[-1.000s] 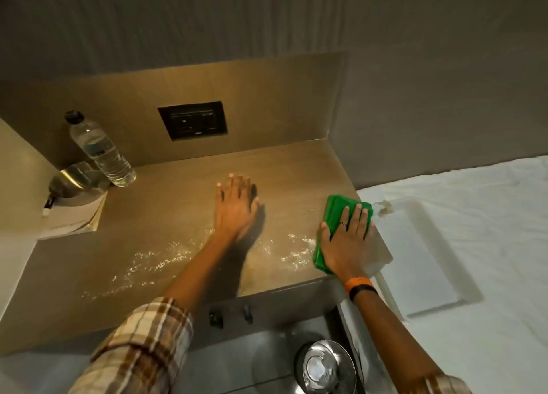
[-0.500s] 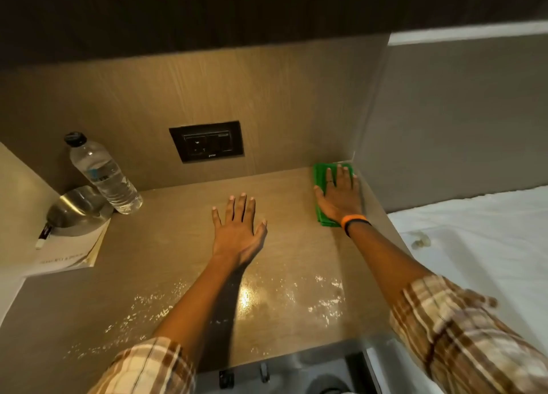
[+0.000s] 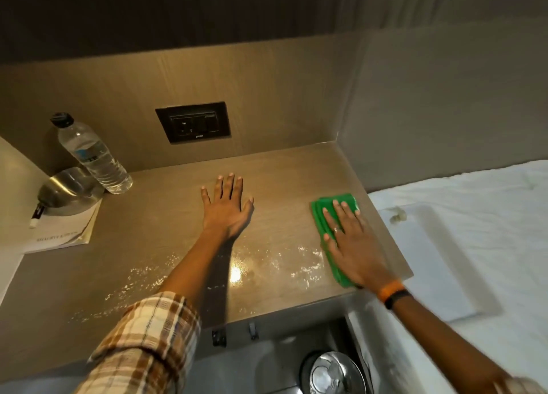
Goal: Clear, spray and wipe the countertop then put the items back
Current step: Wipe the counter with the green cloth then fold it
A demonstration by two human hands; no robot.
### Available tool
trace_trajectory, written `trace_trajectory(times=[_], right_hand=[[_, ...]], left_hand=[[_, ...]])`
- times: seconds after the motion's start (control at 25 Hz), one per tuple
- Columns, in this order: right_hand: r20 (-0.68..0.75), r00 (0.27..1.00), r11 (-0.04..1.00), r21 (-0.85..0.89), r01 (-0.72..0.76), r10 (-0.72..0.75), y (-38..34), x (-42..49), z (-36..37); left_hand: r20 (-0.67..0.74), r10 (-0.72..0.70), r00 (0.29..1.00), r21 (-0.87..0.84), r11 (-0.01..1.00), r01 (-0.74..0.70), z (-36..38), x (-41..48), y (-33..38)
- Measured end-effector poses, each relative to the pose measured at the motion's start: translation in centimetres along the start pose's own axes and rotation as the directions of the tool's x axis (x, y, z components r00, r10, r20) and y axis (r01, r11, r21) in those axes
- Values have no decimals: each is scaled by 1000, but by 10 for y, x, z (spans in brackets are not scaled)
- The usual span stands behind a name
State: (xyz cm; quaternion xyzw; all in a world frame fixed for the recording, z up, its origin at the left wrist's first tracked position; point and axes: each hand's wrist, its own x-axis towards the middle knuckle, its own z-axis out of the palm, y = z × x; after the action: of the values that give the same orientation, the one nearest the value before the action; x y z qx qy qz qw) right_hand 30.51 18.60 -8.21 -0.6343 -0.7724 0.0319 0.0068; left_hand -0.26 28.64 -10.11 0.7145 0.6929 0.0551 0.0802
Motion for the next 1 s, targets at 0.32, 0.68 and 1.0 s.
trace_trajectory(times=[0.32,0.68,1.0], right_hand=[[-7,964,953,157,-260,265,-123,15,10],[16,995,987,128,95,-98,-141,-2,14],[12,989,983,101,-151,150,-130,117,-4]], left_hand=[[10,12,1000,24,1000,-12,4,6,-3],[-33,155,987,14,988,-155,-12,3,-40],[-38,35,999,31,999,-34,-11,1,-83]])
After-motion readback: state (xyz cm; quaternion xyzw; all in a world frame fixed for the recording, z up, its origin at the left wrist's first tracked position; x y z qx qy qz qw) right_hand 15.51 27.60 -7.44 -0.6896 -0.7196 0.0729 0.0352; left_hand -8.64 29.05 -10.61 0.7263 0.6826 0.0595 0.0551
